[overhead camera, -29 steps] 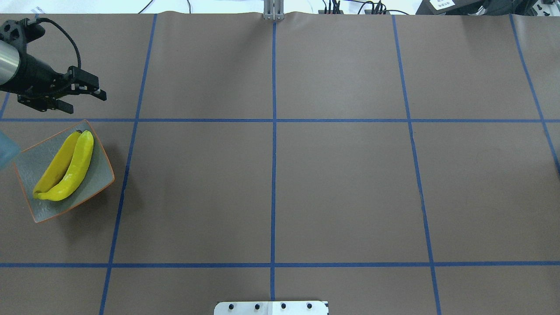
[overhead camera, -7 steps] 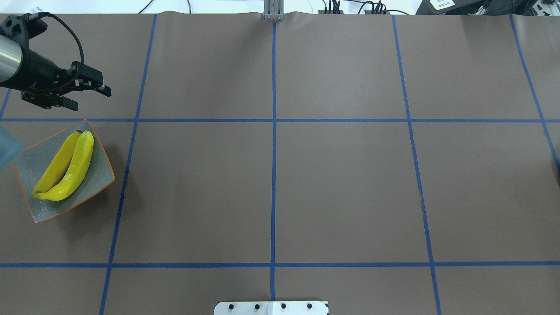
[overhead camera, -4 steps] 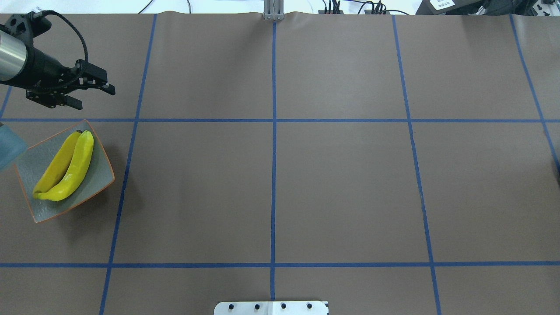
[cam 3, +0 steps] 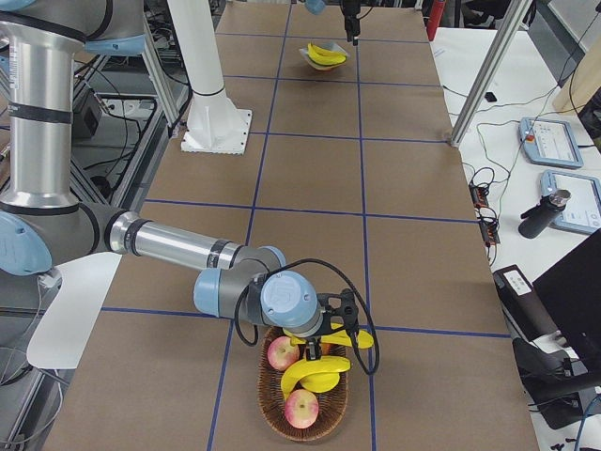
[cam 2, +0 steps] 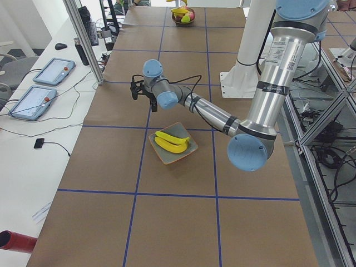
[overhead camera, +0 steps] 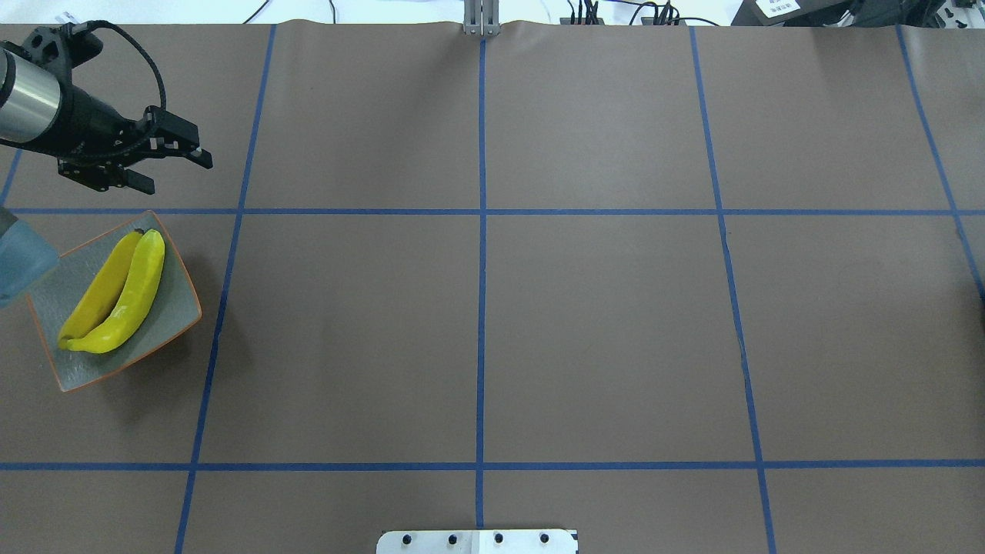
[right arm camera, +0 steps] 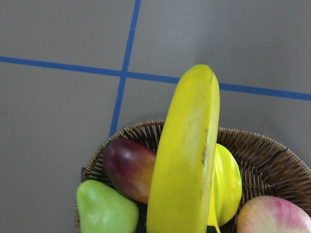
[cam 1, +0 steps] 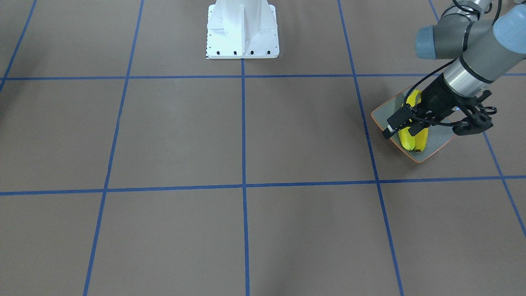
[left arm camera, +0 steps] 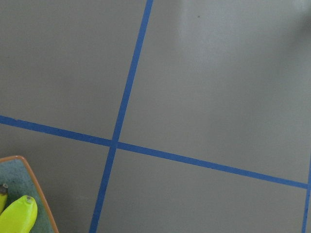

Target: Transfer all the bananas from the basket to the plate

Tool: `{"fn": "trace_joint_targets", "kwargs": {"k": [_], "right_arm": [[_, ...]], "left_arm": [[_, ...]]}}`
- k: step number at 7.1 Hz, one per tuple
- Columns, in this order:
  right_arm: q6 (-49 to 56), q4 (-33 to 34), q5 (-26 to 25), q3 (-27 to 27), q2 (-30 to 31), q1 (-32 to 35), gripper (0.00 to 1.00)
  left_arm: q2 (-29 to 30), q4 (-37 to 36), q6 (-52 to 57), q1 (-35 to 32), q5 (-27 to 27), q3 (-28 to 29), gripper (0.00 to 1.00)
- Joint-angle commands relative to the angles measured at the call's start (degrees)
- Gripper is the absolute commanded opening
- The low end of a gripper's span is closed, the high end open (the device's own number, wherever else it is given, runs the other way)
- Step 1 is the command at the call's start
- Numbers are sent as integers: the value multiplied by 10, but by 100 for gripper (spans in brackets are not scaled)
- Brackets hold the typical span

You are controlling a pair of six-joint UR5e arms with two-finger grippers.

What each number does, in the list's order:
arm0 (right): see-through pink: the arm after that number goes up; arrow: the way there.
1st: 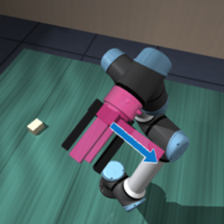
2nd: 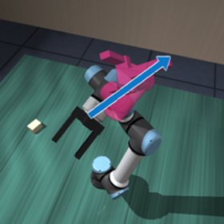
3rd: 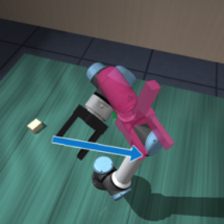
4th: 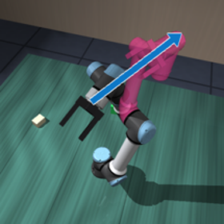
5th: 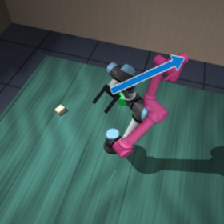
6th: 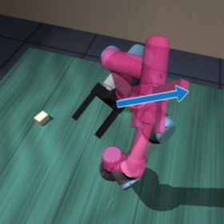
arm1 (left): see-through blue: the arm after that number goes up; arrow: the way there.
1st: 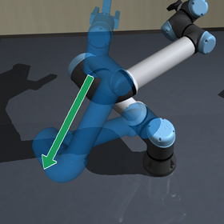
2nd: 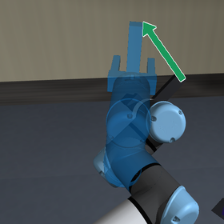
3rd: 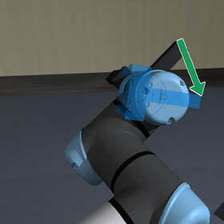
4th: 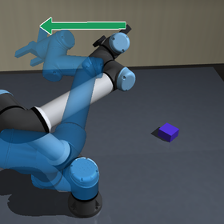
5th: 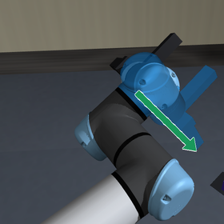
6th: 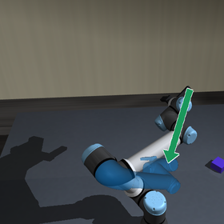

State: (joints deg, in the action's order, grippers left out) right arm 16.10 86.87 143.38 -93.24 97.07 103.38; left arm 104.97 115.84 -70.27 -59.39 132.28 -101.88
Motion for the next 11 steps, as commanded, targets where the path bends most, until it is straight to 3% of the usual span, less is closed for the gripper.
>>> {"fn": "trace_joint_targets", "kwargs": {"k": [1,3,6,8,10,11], "right_arm": [[-70,90,3,-47,-58,-19,0],[-247,74,48,-73,-106,-100,0],[-606,-85,24,-72,-215,-275,0],[-753,-165,-21,-70,-265,-365,0],[-903,-219,-149,-75,-319,-480,0],[-945,-260,-178,-75,-320,-511,0]], "left_arm": [[7,0,-1,2,0,6,100],[51,1,-1,2,1,35,100],[105,71,-23,4,2,103,100],[149,162,-106,15,10,162,100],[193,234,-176,47,6,193,100],[225,244,-190,65,3,204,100]]}}
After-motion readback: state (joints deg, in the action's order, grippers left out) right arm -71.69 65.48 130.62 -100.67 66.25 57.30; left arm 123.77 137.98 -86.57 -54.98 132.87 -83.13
